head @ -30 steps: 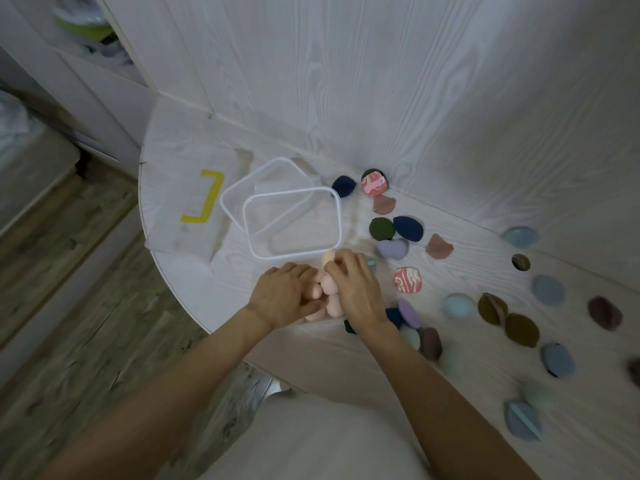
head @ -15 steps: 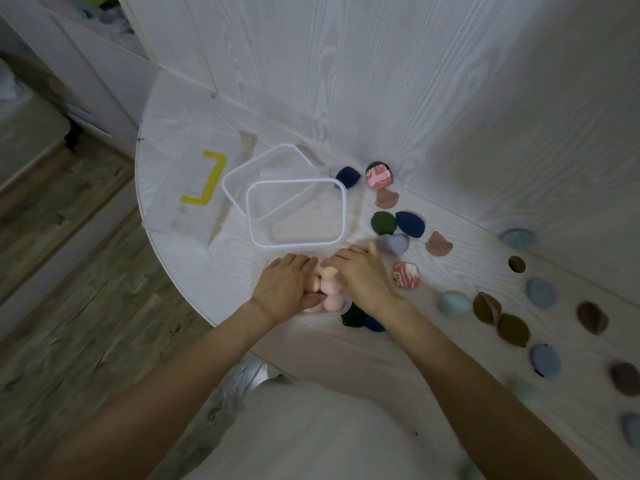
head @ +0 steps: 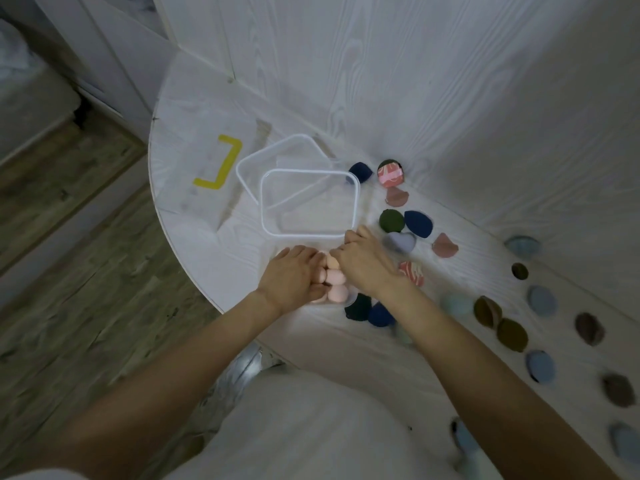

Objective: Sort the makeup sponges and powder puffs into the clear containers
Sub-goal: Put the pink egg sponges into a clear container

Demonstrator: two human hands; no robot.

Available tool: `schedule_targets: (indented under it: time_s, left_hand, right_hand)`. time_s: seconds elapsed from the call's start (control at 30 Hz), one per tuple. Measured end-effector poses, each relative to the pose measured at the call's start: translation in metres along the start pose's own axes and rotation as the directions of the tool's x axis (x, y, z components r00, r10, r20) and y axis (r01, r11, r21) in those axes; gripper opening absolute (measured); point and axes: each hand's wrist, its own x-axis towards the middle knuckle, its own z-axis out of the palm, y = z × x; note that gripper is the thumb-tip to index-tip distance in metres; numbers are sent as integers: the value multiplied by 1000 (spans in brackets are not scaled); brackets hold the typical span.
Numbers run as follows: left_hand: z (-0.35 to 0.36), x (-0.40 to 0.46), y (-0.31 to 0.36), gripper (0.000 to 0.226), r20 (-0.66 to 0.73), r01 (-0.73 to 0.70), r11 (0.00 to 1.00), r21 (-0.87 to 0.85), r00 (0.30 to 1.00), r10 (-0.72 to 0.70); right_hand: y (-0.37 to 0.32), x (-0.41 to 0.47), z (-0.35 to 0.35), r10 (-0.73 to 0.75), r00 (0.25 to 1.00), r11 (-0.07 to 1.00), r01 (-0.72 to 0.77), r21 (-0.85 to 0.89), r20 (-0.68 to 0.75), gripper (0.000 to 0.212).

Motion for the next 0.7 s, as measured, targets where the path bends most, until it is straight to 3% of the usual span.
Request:
schedule_targets:
  time_s: [0.03,0.13,0.33,0.47,0.6,0.7]
  left_hand:
    - [0,0,0,54,-6,7,1000,-3,1000,-7]
    - [-1,-1,-2,52,-19,20,1000,-12,1000,-20]
    - [0,-3,-4,52,-12,-5,998,-59,1000,5]
    - [-2,-4,-2,61,-1,-30,997,-66,1000,31]
    - [-2,-1,-2,67,18,-18,999,-51,1000,19]
    - [0,3,-4,70,35,-41,999,-31,998,42]
  right_hand:
    - [-3,-1,-4,38,999,998,-38,-53,0,6]
    - [-15,6,-17,155,984,985,-161,-65,-88,24]
    - [-23,16,-13,100,994,995,-99,-5,50,17]
    - [-2,9,-3,47,998,995,-50,89,40,18]
    - [6,-3,4,31,993,974,-4,228,-114,25]
    - [-4,-24,15,210,948,921,-110,373,-239,24]
